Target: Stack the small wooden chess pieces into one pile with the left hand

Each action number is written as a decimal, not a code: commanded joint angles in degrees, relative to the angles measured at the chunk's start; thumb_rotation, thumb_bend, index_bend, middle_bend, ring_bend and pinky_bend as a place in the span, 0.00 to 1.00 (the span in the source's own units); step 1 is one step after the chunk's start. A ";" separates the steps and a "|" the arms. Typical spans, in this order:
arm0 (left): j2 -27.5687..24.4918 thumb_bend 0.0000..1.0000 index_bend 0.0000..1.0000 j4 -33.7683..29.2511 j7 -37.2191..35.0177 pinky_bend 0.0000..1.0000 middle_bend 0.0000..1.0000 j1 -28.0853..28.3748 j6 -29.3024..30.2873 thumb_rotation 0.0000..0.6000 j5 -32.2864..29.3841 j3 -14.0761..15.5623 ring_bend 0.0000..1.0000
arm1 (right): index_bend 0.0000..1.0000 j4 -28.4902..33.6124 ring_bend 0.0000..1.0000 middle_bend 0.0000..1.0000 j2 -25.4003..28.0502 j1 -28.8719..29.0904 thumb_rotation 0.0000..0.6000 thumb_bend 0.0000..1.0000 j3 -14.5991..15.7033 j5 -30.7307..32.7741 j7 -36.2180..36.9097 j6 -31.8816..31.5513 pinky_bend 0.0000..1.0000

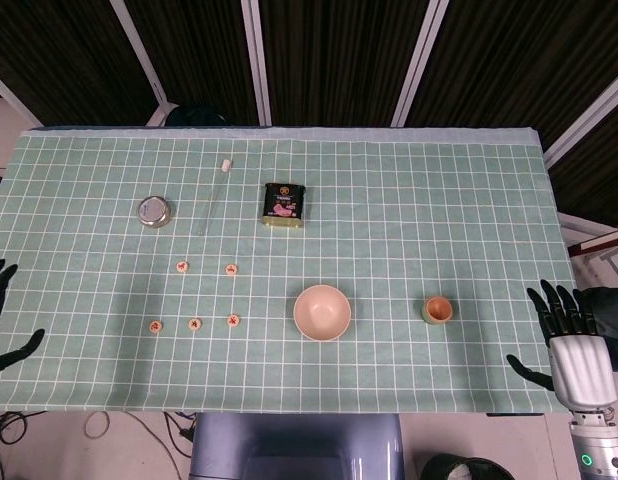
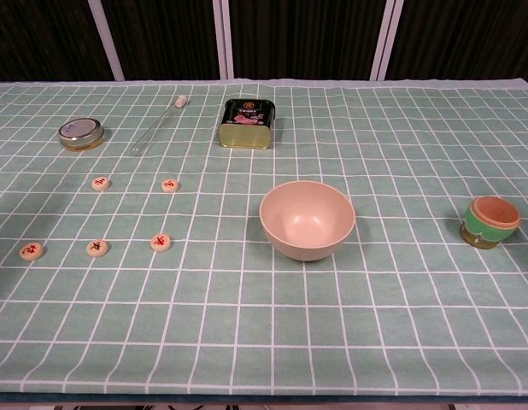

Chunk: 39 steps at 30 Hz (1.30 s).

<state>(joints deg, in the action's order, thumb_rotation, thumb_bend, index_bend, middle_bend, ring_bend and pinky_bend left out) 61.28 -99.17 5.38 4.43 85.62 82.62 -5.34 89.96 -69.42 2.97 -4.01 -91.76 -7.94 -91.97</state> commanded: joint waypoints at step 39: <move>28.22 0.25 0.32 15.48 36.15 0.00 0.00 36.83 -29.31 1.00 -33.83 -10.36 0.00 | 0.09 1.23 0.00 0.01 0.37 -0.20 1.00 0.23 -0.98 2.62 0.79 0.68 0.00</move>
<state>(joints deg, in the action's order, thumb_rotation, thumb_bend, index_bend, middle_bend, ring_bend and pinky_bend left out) 87.63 -85.69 40.71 39.67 57.06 50.01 -15.78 91.18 -69.06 2.76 -4.97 -89.17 -7.16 -91.32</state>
